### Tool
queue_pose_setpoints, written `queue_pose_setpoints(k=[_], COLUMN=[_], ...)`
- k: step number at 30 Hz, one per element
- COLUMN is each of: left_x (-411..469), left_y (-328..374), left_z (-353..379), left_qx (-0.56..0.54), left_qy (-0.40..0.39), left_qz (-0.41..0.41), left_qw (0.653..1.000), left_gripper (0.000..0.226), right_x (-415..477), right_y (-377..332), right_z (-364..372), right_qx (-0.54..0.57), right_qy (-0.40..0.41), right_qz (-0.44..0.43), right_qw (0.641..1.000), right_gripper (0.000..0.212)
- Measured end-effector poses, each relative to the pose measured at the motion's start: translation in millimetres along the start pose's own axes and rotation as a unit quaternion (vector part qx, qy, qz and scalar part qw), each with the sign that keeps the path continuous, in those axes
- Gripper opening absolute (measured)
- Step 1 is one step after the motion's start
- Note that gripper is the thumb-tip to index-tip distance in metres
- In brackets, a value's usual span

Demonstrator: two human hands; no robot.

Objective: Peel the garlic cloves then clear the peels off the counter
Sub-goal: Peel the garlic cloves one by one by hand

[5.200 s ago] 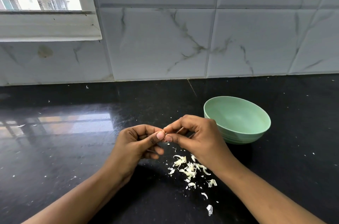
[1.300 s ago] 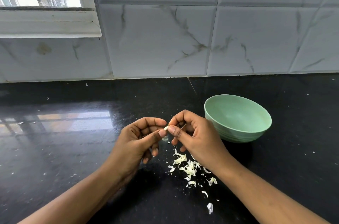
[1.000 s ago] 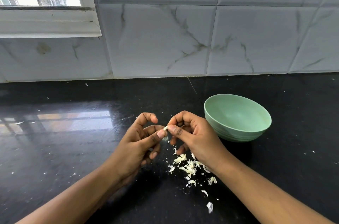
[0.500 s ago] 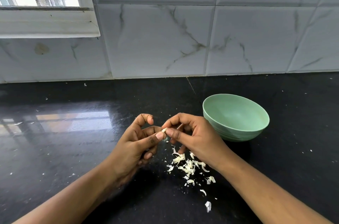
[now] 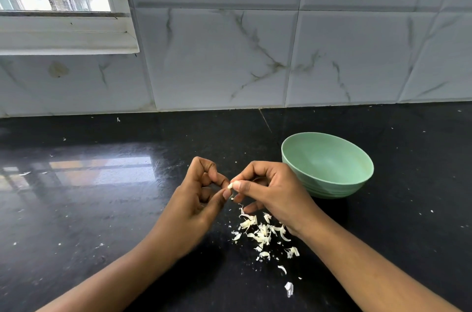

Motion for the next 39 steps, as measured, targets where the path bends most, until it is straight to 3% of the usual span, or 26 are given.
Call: queue_pose_setpoints(k=[5, 9, 14, 21, 24, 30, 35, 37, 39], left_x=[-1, 0, 0, 0, 0, -2, -3, -3, -2], left_y=[3, 8, 7, 5, 2, 0, -3, -3, -1], left_z=[-3, -4, -3, -3, -6, -1, 1, -3, -6], left_qx=[0.107, 0.187, 0.261, 0.261, 0.235, 0.215, 0.173, 0.159, 0.143], left_qy=[-0.003, -0.014, -0.032, -0.035, -0.025, -0.064, -0.064, -0.033, -0.006], left_qz=[0.015, 0.024, 0.027, 0.017, -0.002, -0.016, -0.037, -0.048, -0.054], left_qw=[0.994, 0.982, 0.964, 0.964, 0.972, 0.974, 0.982, 0.986, 0.988], left_gripper=[0.028, 0.039, 0.039, 0.037, 0.038, 0.041, 0.033, 0.022, 0.025], right_x=[4, 3, -6, -14, -9, 6, 3, 1, -1], right_y=[7, 7, -11, -15, -13, 4, 11, 9, 8], right_z=[0, -1, 5, 18, 11, -7, -7, -4, 0], right_qx=[-0.01, -0.062, -0.294, -0.413, -0.389, -0.215, -0.087, -0.072, -0.075], right_qy=[0.004, 0.041, 0.114, 0.1, 0.086, 0.044, 0.002, -0.014, -0.032], right_qz=[0.019, 0.014, -0.089, -0.118, -0.087, 0.033, 0.098, 0.101, 0.099], right_qw=[1.0, 0.997, 0.945, 0.898, 0.913, 0.975, 0.991, 0.992, 0.992], right_gripper=[0.009, 0.01, 0.014, 0.018, 0.02, 0.026, 0.025, 0.025, 0.024])
Point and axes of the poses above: each hand's wrist, its own x-axis towards the middle knuckle, its own z-axis out of the palm, y = z × x, the point moved 8 cm from there along x, towards the middle knuckle, and after that the axes turned 13 degrees about z, right-handed, at the moved point
